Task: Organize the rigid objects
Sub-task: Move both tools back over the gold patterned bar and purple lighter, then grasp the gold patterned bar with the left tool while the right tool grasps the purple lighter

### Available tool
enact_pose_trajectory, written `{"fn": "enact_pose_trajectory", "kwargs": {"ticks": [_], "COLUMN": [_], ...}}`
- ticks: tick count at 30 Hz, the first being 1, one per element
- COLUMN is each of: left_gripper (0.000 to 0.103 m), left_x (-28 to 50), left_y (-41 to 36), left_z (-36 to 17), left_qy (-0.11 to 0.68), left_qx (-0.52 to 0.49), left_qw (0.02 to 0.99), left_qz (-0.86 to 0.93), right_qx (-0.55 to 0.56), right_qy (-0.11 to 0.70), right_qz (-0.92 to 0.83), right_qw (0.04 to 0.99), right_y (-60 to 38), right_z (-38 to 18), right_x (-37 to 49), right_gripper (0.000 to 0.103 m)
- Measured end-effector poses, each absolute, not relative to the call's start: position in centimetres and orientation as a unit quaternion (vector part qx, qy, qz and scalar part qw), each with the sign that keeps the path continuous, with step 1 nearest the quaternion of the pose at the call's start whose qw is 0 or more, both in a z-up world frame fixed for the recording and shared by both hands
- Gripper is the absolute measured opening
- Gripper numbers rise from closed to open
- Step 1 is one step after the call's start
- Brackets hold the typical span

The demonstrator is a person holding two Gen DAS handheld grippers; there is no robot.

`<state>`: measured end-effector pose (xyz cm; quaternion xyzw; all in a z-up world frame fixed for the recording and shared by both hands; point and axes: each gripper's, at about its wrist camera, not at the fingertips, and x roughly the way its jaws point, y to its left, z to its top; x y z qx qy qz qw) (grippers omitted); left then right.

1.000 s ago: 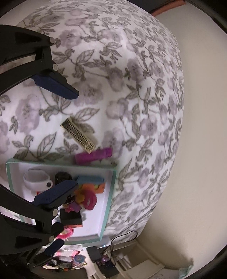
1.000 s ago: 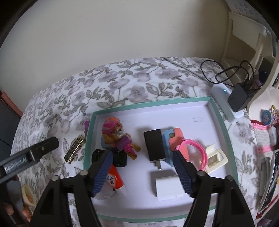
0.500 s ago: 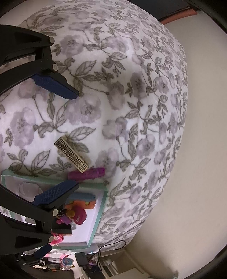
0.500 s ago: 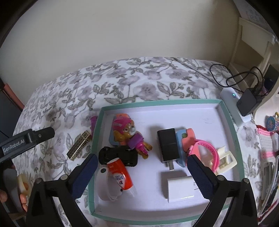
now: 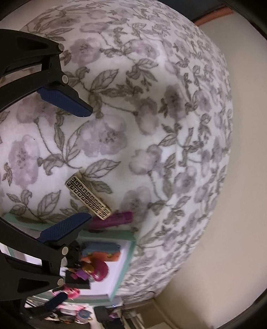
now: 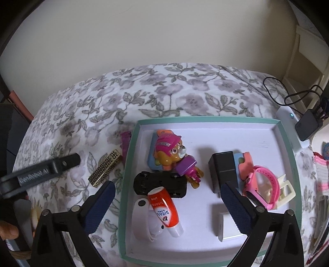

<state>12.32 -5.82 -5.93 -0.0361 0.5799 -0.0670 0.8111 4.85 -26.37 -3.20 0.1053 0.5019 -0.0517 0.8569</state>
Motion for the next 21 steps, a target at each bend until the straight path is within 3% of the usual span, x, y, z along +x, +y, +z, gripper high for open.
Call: {"fn": "enact_pose_trajectory", "kwargs": {"ticks": [13, 17, 21], "left_gripper": [0.092, 0.069, 0.058], "left_x": [13.0, 13.1, 13.4], "left_y": [-8.6, -9.6, -10.6], "left_z": [-9.2, -9.9, -10.5], "left_qy": [0.610, 0.613, 0.615], "left_qx": [0.025, 0.042, 0.043], "left_qw": [0.786, 0.781, 0.777], "left_qz": [-0.097, -0.112, -0.130], "right_qx": [0.119, 0.123, 0.123], "right_qy": [0.507, 0.507, 0.507], "right_qz": [-0.062, -0.066, -0.069], "right_qw": [0.851, 0.850, 0.850], "right_y": [-27.2, -27.6, -27.6], "right_z": [-3.8, -4.0, -4.0], "right_x": [5.4, 5.6, 5.7], "right_gripper": [0.103, 0.103, 0.103]}}
